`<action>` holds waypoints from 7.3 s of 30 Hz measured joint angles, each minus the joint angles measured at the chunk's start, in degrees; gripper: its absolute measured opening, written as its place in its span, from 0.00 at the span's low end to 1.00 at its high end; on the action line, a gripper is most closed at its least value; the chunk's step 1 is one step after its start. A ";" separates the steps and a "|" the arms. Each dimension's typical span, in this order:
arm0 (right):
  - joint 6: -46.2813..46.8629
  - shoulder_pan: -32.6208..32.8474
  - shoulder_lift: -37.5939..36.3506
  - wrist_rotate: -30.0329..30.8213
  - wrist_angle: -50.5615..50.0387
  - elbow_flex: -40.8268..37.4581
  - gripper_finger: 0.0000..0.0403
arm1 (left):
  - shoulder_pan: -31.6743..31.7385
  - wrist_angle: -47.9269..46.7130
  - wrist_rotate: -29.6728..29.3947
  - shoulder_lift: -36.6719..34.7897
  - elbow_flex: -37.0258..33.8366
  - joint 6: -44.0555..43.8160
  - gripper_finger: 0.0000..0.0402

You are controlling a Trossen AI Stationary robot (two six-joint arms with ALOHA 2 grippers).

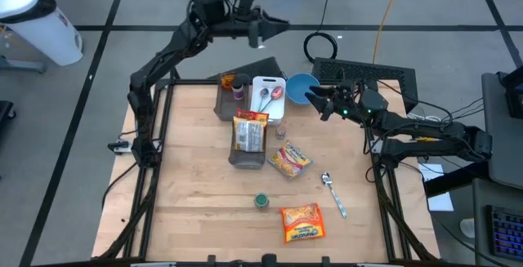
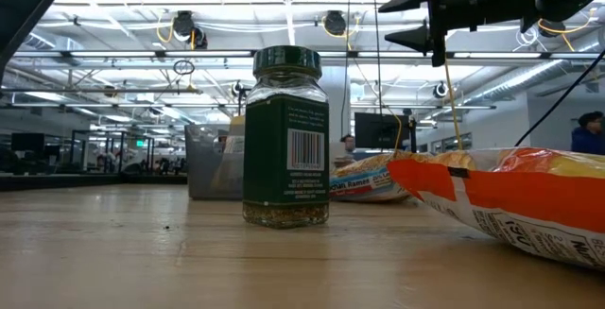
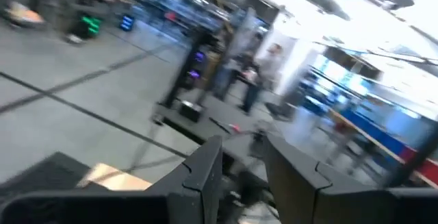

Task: Pick & Place Food Item
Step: Put the blue noodle pack into the bottom black bin

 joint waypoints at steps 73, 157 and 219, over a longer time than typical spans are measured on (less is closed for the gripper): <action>12.39 6.27 9.59 -18.26 -4.71 0.00 0.65 | -22.09 53.04 -4.15 -28.24 -71.17 -19.86 0.54; -47.46 36.34 34.47 29.83 -34.72 9.57 0.31 | -50.03 7.21 -52.03 -37.43 -70.40 -21.03 0.46; -31.34 24.23 21.79 13.35 -37.27 34.67 0.00 | -34.96 12.25 -41.71 -36.95 -70.40 -24.84 0.46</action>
